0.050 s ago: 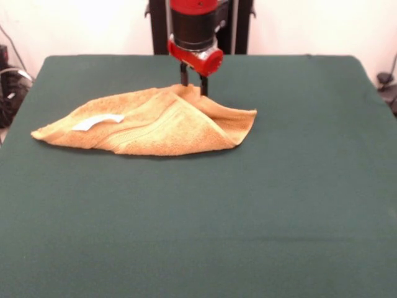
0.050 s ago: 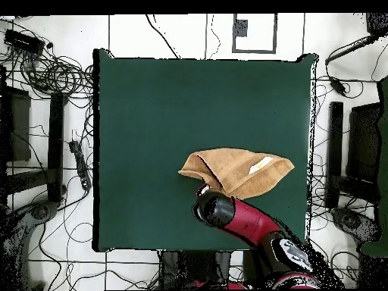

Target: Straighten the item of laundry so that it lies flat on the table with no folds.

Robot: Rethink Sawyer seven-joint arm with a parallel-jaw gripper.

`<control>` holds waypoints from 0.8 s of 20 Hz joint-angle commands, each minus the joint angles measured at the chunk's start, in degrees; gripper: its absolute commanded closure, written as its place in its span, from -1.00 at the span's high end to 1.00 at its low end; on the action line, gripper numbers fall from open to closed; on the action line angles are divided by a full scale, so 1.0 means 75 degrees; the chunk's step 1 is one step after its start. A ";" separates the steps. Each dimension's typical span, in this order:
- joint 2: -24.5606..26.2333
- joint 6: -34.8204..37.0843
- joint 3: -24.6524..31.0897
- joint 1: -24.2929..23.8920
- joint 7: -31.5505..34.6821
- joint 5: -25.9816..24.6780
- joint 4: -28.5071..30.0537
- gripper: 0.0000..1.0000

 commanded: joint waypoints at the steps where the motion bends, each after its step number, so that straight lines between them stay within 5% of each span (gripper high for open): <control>1: 0.0163 -0.0265 0.1271 0.0060 0.1772 0.0733 0.0618 1.00; 9: 0.0537 -0.0834 0.1389 0.0007 0.1740 0.0772 0.0639 1.00; 16: 0.0744 -0.0326 0.0907 -0.0003 0.0992 0.0394 0.0053 1.00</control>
